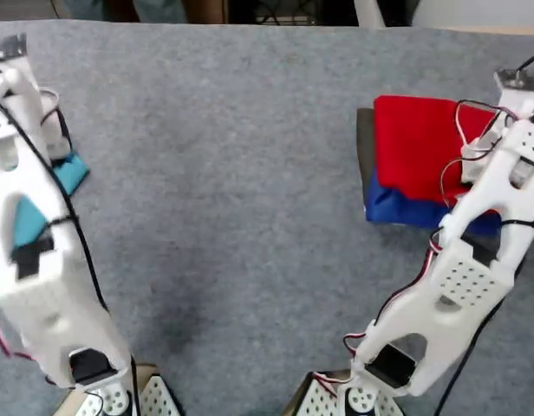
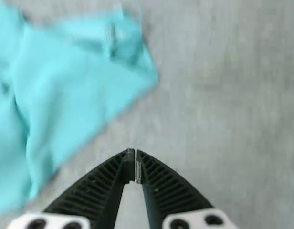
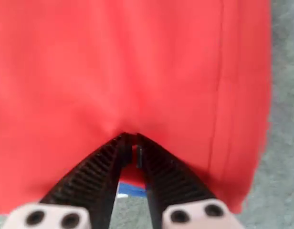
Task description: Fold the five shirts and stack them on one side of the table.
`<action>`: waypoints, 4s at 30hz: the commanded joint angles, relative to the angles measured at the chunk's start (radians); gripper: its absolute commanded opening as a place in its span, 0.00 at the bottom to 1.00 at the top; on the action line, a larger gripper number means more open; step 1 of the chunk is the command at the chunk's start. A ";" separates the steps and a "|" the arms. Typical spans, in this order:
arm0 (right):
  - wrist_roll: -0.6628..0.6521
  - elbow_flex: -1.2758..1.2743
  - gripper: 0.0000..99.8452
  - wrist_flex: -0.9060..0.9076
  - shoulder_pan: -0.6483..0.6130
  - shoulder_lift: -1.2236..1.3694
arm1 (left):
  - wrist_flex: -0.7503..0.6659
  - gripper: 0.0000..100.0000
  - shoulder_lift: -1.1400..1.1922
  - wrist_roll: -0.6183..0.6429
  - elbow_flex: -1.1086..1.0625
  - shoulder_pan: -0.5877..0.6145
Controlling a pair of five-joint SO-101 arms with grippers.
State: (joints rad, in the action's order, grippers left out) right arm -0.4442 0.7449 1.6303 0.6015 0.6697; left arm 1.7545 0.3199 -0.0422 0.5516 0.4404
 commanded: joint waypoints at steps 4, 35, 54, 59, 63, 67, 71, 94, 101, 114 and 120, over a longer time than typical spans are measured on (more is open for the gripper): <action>0.005 0.186 0.03 0.106 -0.026 -0.076 | 0.003 0.05 -0.462 -0.032 -0.412 0.127; 0.178 -0.148 0.03 0.129 -0.307 -0.750 | -0.489 0.02 -0.083 -0.414 -0.587 0.628; 0.178 -0.441 0.03 0.127 -0.422 -0.944 | -0.304 0.04 -0.779 -0.310 -0.993 0.133; 0.176 -0.547 0.03 0.112 -0.437 -1.004 | -0.574 0.29 -0.856 -0.304 -1.129 0.432; 0.178 -0.641 0.03 0.058 -0.486 -1.044 | -0.824 0.29 -0.769 -0.339 -1.222 0.506; 0.178 -0.727 0.03 0.023 -0.514 -1.095 | -0.997 0.28 -0.580 -0.353 -1.251 0.504; 0.178 -0.817 0.03 -0.021 -0.517 -1.144 | -1.053 0.28 -0.362 -0.361 -1.181 0.499; 0.078 -0.903 0.03 -0.075 -0.511 -1.297 | -0.456 0.03 -0.114 -0.434 -0.702 0.398; 0.078 -0.905 0.03 -0.069 -0.511 -1.297 | -0.431 0.05 -0.163 -0.374 -0.622 0.430; 0.078 -0.905 0.03 -0.077 -0.514 -1.291 | -0.450 0.19 0.061 -0.359 -0.532 0.372; 0.078 -0.905 0.03 -0.077 -0.512 -1.290 | -0.315 0.03 0.183 -0.333 -0.354 0.372</action>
State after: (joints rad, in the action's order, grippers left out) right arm -0.3598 -0.1619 1.5704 0.1013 -0.6038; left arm 1.3755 0.4810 -0.3874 0.0882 0.8209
